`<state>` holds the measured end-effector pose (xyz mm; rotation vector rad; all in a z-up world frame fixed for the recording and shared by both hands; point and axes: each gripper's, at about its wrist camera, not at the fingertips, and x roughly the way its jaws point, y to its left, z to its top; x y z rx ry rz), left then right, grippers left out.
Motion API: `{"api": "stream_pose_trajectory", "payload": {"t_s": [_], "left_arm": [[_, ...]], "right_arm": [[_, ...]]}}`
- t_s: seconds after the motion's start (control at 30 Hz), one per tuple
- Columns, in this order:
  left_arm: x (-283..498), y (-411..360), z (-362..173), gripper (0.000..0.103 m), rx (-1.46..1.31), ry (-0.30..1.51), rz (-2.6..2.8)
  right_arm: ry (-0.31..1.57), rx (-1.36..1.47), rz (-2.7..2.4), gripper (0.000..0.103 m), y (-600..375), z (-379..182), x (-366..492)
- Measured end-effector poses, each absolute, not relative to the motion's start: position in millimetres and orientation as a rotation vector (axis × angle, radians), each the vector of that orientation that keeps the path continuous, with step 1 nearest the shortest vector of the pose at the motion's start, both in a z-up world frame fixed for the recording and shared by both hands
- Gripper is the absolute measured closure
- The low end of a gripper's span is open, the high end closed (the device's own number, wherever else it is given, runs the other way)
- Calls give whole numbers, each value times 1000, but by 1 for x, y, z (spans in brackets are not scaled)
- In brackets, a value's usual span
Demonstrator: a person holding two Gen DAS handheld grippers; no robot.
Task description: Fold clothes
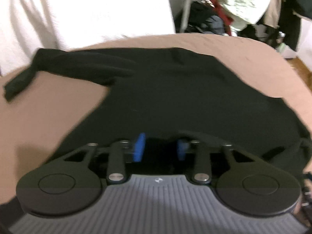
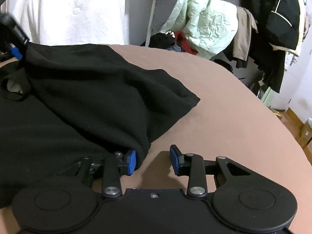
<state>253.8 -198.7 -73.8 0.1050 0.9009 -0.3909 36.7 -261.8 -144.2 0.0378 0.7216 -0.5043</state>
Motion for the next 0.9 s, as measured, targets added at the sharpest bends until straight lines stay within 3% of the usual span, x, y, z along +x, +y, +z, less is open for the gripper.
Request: {"api": "stream_pose_trajectory", "payload": {"t_s": [0.1,0.2,0.23,0.27,0.3,0.33,0.4,0.5,0.57,0.6,0.63,0.67,0.7,0.73,0.9], "left_arm": [[243,-179,-73,59,39,863,-452],[228,-164,-69,44,50,806,-515],[224,-162,-69,37,77,787,-529],[219,-159,-68,35,105,768,-543],[216,-157,-69,35,128,758,-564],[213,-155,-71,35,139,758,-589],[213,-153,-76,35,115,775,-643],[214,-166,-90,20,94,873,-654],[214,-186,-100,21,152,944,-593],[214,-195,-104,27,184,951,-578],[215,-202,-105,58,218,940,-572],[216,-210,-107,78,252,929,-567],[219,-213,-104,97,277,917,-555],[223,-214,-99,97,296,904,-540],[248,-205,-61,94,348,813,-457]], "right_arm": [[731,190,-405,63,-275,-133,37],[617,317,-222,60,-294,-111,16],[551,312,-174,54,-299,-102,8],[492,307,-126,48,-305,-94,1],[466,304,-78,35,-319,-88,4],[446,297,-36,33,-333,-83,8],[501,265,-12,33,-361,-83,30],[601,234,35,33,-395,-89,62],[682,215,124,33,-402,-97,80],[732,215,193,38,-403,-102,88],[776,224,274,55,-402,-109,94],[791,214,291,65,-405,-114,101],[795,193,284,87,-409,-118,104],[798,172,277,99,-412,-121,108],[726,190,224,99,-441,-116,90]]}}
